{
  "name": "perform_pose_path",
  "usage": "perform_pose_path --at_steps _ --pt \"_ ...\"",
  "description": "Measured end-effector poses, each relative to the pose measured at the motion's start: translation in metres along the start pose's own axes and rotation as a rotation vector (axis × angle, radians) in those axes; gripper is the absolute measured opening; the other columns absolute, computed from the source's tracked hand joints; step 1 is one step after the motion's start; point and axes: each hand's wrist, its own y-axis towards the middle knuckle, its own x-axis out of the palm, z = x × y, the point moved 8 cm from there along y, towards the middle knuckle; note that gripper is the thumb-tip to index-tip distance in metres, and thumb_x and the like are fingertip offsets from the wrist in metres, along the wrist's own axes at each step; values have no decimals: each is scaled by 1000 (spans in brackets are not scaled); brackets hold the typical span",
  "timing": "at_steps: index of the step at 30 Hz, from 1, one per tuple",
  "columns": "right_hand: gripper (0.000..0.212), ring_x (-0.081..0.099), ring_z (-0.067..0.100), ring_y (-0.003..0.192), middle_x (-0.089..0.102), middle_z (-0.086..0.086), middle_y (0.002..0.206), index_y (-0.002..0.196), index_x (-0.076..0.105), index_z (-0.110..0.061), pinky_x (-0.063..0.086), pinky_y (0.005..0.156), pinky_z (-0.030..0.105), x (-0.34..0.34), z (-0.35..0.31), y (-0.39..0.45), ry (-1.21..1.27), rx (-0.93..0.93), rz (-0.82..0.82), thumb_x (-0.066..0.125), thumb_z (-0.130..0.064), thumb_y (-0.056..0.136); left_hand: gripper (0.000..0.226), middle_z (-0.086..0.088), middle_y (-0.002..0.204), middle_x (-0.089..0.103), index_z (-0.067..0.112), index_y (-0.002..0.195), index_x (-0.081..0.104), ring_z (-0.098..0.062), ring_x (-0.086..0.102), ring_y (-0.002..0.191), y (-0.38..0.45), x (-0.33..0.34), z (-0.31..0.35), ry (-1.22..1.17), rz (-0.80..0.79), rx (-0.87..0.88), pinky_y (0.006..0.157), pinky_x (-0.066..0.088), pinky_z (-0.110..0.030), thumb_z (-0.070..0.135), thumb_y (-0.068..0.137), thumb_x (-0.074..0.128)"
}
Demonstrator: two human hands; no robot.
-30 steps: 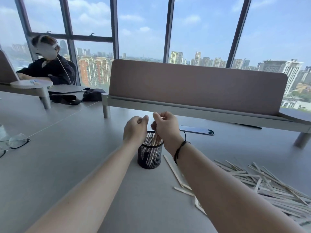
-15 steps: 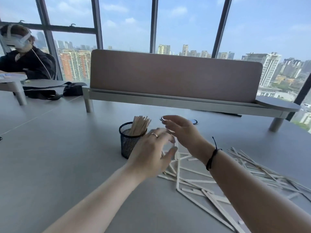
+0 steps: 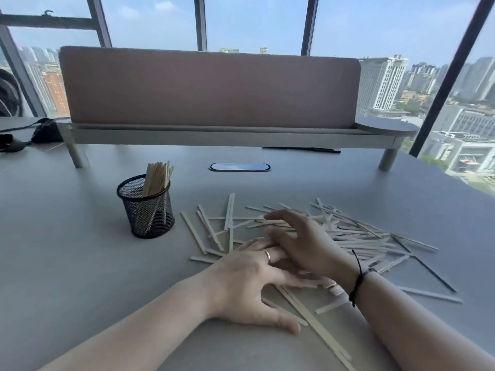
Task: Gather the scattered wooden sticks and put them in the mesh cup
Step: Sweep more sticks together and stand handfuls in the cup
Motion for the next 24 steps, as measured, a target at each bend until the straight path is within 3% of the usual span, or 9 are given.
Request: perform_pose_path --at_steps 3,6,10,15,17,19,21,24 --pt "29 55 -4 113 64 -21 122 122 62 -34 36 91 9 10 -4 0 28 -44 -19 55 -44 95 47 10 125 63 38 120 72 -7 47 126 5 8 2 -94 46 -19 102 42 -33 66 82 64" --pt "29 54 -4 115 65 -20 123 121 63 -31 34 94 7 8 -5 -2 36 -84 10 55 -43 96 30 12 100 69 30 96 77 -7 58 105 2 -2 -2 -31 193 11 87 50 -34 57 86 68" --pt "33 57 -1 115 66 -16 121 118 64 -32 42 96 19 -9 0 0 0 -101 87 53 -52 95 26 17 96 70 30 82 72 -6 63 99 -4 -12 -22 74 308 -56 87 51 -35 55 86 69" --pt "62 52 8 123 58 -13 130 127 55 -40 42 103 35 -26 26 4 -187 -13 58 36 -79 83 31 17 102 71 30 74 68 -9 63 102 -15 -25 -43 179 404 -203 91 47 -34 60 79 66" --pt "68 40 12 134 49 -13 140 134 48 -42 31 112 38 -25 39 3 -320 41 -5 32 -82 81 42 11 116 69 32 80 68 -14 57 114 -19 -29 -51 229 415 -293 99 38 -33 73 73 61" --pt "71 29 12 140 44 -14 145 138 44 -42 19 118 39 -25 48 3 -383 86 -30 32 -82 81 71 3 140 56 34 105 65 -21 42 135 -22 -29 -62 294 320 -453 110 26 -41 91 65 50" --pt "71 25 10 143 42 -13 147 140 42 -43 14 120 40 -28 50 2 -402 106 -8 32 -83 82 106 -1 162 26 41 137 43 -26 13 151 -31 -24 -79 264 151 -649 119 13 -52 105 53 34" --pt "69 22 11 143 40 -12 150 142 40 -42 13 120 38 -30 48 0 -416 144 -14 35 -80 85 129 -3 168 -3 47 153 7 -28 -9 154 -42 -16 -96 137 -2 -814 122 3 -55 110 42 27"
